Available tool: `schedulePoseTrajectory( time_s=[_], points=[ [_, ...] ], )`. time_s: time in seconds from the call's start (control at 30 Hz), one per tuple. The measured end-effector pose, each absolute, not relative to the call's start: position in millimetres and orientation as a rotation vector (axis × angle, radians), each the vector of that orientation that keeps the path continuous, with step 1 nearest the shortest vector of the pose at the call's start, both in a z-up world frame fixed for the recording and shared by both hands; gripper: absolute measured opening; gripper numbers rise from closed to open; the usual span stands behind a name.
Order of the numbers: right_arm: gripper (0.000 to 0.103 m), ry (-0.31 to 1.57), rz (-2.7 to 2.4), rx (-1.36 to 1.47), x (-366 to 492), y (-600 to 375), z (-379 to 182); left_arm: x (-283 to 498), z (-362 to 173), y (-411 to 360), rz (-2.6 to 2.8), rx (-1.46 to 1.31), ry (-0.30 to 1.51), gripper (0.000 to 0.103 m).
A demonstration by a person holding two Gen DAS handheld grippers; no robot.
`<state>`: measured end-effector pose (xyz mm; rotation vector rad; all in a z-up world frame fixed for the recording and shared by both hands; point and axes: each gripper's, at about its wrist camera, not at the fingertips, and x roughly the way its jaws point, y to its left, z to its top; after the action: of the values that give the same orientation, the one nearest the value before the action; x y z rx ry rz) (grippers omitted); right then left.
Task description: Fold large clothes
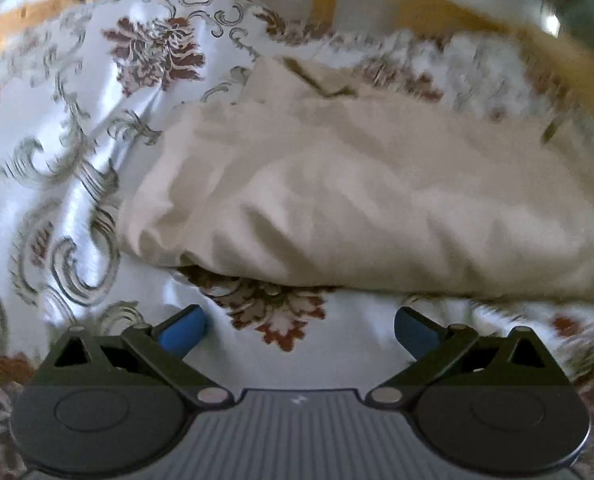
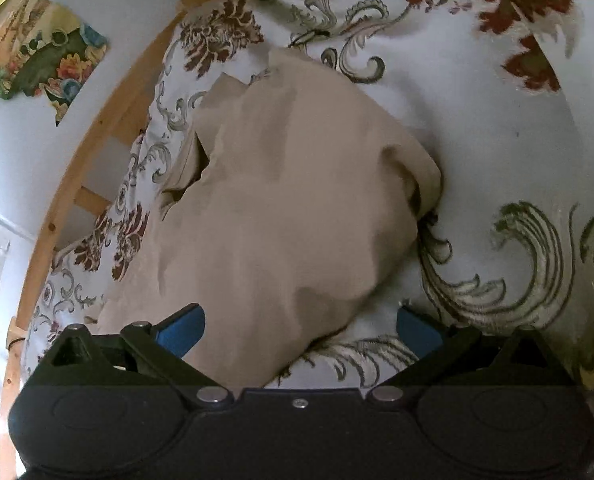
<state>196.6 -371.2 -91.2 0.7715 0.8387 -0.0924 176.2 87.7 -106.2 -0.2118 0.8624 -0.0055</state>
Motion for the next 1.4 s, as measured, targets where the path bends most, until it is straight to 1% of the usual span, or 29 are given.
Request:
schedulePoseTrajectory(
  time_s=[0.07,0.17,0.23,0.27,0.3,0.33,0.37,0.4,0.43,0.47,0.53,0.57,0.6,0.63,0.67,0.73,0.8,0.83,0.87,0.9,0.93,1.0,1.07,1.17,1.23,1.27,1.33,1.37,1.4],
  points=[
    [0.102,0.843,-0.088,0.753,201,-369,-90,175,-105,105,-0.053,-0.377,0.842,0.102],
    [0.102,0.843,-0.084,0.751,202,-371,-91,186,-106,122,-0.048,-0.533,0.829,0.102],
    [0.102,0.838,-0.088,0.755,203,-372,-92,196,-111,133,-0.022,-0.628,0.832,0.094],
    [0.102,0.835,-0.089,0.750,204,-371,-93,201,-114,139,-0.014,-0.683,0.834,0.093],
    [0.102,0.833,-0.089,0.743,205,-370,-93,205,-117,143,-0.007,-0.735,0.824,0.087],
    [0.102,0.832,-0.087,0.736,205,-370,-93,206,-119,145,0.010,-0.777,0.810,0.076],
    [0.102,0.829,-0.087,0.730,205,-369,-93,208,-119,146,0.021,-0.810,0.801,0.070],
    [0.102,0.826,-0.086,0.723,206,-369,-93,209,-118,144,0.018,-0.816,0.793,0.054],
    [0.102,0.821,-0.086,0.721,208,-368,-93,210,-115,143,0.018,-0.807,0.787,0.041],
    [0.102,0.808,-0.087,0.724,207,-368,-93,211,-111,140,0.022,-0.789,0.780,0.036],
    [0.096,0.786,-0.099,0.727,206,-370,-92,213,-105,138,0.032,-0.765,0.770,0.020],
    [0.087,0.780,-0.107,0.720,206,-371,-92,212,-101,136,0.039,-0.751,0.759,0.017],
    [0.079,0.781,-0.116,0.708,206,-372,-91,212,-95,136,0.051,-0.733,0.741,0.010],
    [0.075,0.786,-0.123,0.698,205,-372,-91,210,-89,137,0.071,-0.723,0.718,0.007],
    [0.071,0.790,-0.126,0.689,204,-372,-91,207,-83,141,0.085,-0.734,0.699,0.006],
    [0.070,0.799,-0.118,0.673,201,-371,-89,203,-76,151,0.118,-0.743,0.671,0.004],
    [0.071,0.812,-0.145,0.649,193,-367,-83,199,-70,165,0.145,-0.691,0.655,0.003],
    [0.072,0.809,-0.175,0.639,187,-366,-78,198,-69,169,0.151,-0.654,0.651,0.003],
    [0.077,0.787,-0.206,0.624,181,-365,-72,197,-66,173,0.148,-0.603,0.650,0.003],
    [0.086,0.747,-0.237,0.593,174,-363,-65,195,-65,177,0.138,-0.574,0.648,0.003],
    [0.090,0.712,-0.260,0.561,169,-361,-59,194,-64,179,0.122,-0.561,0.645,0.003],
    [0.092,0.635,-0.268,0.464,165,-350,-49,193,-64,180,0.103,-0.549,0.649,0.004],
    [0.094,0.597,-0.206,0.334,172,-329,-48,192,-66,180,0.106,-0.548,0.649,0.004],
    [0.095,0.510,-0.083,0.048,186,-281,-54,193,-71,181,0.126,-0.586,0.659,0.007],
    [0.097,0.413,0.008,-0.117,189,-250,-59,194,-75,182,0.129,-0.597,0.665,0.014],
    [0.102,0.361,0.054,-0.180,190,-236,-63,194,-79,183,0.127,-0.594,0.671,0.018],
    [0.102,0.303,0.125,-0.280,200,-207,-72,194,-85,184,0.128,-0.590,0.692,0.039],
    [0.102,0.290,0.141,-0.305,206,-195,-73,194,-89,184,0.127,-0.588,0.704,0.042],
    [0.102,0.267,0.155,-0.329,211,-184,-74,194,-92,184,0.128,-0.584,0.709,0.047]
  ],
)
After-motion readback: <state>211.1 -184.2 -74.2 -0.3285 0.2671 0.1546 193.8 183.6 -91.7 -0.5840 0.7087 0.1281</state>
